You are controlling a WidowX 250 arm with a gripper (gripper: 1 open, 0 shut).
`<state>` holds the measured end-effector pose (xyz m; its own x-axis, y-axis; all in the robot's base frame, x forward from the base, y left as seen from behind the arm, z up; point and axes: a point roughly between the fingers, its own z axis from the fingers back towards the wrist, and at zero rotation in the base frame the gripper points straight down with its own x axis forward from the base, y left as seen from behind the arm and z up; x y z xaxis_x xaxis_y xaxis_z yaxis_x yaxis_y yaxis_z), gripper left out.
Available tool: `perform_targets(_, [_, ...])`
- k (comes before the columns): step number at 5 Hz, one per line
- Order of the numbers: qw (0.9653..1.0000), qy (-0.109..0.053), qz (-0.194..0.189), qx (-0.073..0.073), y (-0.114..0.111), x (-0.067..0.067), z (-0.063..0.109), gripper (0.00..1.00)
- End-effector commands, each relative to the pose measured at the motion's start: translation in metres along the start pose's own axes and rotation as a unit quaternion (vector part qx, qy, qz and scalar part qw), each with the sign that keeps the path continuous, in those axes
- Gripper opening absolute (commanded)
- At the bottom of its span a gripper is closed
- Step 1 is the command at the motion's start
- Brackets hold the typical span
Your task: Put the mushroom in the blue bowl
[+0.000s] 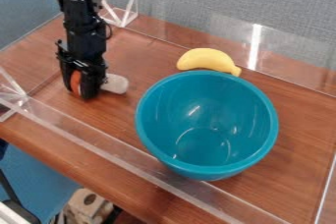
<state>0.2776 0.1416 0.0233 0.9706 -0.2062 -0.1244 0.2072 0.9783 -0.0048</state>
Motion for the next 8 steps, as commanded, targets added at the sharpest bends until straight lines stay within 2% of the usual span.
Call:
perform_targets(1, [0.9995,-0.013,-0.028,0.011,-0.015,0.008,0.006,0.00])
perform_targets(2, [0.9993,-0.010,-0.034,0.011,-0.026,0.009,0.005,0.00])
perform_targets(4, [0.9992,-0.001,-0.040,0.009,-0.028,0.034,0.007,0.00])
perform_targets(6, [0.9963,-0.045,-0.067,0.029,-0.045,0.015,0.058,0.00])
perform_targets(7, [0.9938,-0.068,-0.076,0.042,-0.069,0.009,0.095,0.00])
perform_targets(8, [0.9902,-0.081,-0.104,0.047,-0.104,0.008,0.118,0.00])
